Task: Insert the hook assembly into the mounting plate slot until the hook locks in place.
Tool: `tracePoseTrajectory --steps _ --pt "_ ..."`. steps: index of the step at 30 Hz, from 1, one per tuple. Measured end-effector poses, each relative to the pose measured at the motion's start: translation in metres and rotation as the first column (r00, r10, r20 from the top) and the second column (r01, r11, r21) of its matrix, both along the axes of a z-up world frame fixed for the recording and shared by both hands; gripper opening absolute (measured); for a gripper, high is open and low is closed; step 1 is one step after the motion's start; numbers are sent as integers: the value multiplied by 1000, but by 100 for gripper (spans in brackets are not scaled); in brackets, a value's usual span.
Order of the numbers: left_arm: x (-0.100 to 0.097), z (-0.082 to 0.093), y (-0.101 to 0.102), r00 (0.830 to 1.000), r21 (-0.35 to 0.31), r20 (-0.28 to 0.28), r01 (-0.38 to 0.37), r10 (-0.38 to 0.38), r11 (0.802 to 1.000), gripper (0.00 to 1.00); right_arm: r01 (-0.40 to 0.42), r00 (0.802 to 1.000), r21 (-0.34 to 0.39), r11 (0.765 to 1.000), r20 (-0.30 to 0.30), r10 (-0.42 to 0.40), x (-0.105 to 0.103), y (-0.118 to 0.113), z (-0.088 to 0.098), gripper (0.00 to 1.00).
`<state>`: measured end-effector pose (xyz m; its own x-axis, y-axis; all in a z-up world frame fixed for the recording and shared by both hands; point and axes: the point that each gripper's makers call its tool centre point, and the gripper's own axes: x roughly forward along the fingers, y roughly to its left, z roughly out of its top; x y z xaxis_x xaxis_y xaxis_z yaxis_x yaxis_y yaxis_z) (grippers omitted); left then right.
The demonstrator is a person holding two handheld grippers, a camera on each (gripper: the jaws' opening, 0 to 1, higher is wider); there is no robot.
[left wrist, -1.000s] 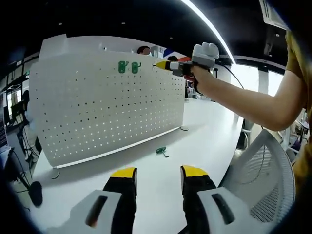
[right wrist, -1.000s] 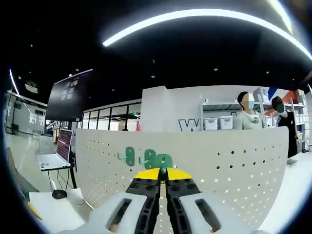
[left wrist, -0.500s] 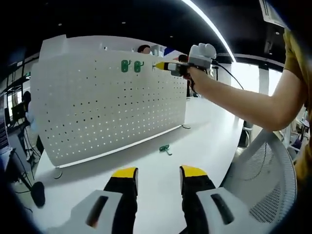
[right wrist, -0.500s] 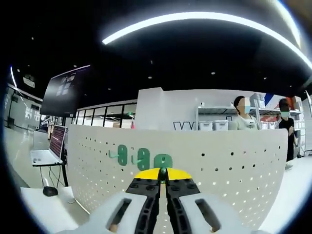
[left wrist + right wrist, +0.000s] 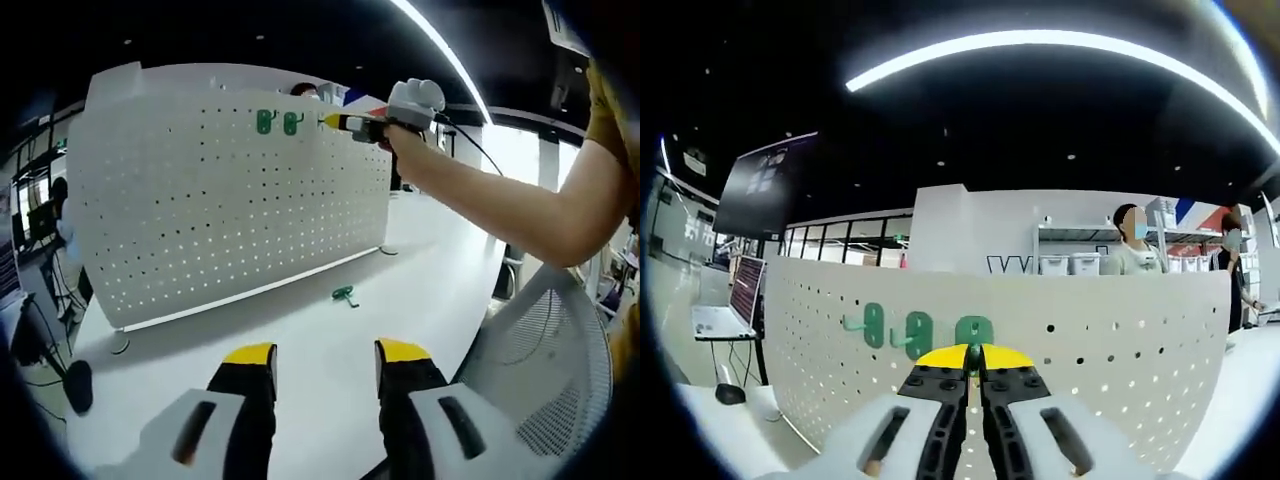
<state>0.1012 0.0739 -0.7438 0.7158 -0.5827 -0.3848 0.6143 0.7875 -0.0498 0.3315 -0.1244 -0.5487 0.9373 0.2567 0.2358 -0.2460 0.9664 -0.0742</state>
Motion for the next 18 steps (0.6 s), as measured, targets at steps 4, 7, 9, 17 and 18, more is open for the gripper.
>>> tracePoseTrajectory --steps 4,7,9,17,18 --pt "0 -4 1 1000 35 -6 2 -2 999 45 0 1000 5 1000 -1 0 2 0 1 0" --pt "0 -6 2 1000 34 -17 -1 1 999 48 -1 1000 8 1000 -4 1 6 2 0 0" --pt "0 -9 3 1000 35 -27 -3 4 999 49 -1 1000 10 1000 -3 1 7 2 0 0" --pt "-1 -12 3 999 38 -41 4 -3 999 49 15 1000 24 1000 3 -15 12 2 2 0" --pt "0 -13 3 999 37 -43 4 -3 999 49 17 1000 30 999 -2 -17 12 2 1 0"
